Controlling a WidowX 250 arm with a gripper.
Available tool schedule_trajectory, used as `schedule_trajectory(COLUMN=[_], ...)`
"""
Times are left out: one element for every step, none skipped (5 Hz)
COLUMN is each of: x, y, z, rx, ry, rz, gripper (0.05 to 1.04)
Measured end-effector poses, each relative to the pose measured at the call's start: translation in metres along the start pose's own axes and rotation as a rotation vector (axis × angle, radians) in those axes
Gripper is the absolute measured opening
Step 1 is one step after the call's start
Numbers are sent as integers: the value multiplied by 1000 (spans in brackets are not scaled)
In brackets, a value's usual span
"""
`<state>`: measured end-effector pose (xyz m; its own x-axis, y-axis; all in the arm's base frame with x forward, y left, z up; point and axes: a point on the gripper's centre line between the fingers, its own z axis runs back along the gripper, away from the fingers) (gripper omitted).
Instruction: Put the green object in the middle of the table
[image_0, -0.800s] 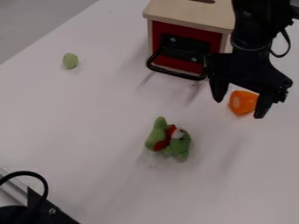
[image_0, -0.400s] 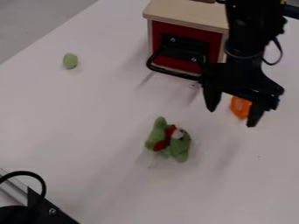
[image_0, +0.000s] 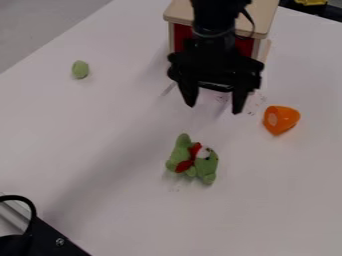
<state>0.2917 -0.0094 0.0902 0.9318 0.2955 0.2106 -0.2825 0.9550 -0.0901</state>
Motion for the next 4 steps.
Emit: schedule_trajectory(x=[9,23,38,48], y=[45,85,125,165], z=[18,30,20,11], rx=[74,112,152,162], ry=[-42,-90,-70,-58], rz=[196,314,402,489], gripper=[999,999,999,999])
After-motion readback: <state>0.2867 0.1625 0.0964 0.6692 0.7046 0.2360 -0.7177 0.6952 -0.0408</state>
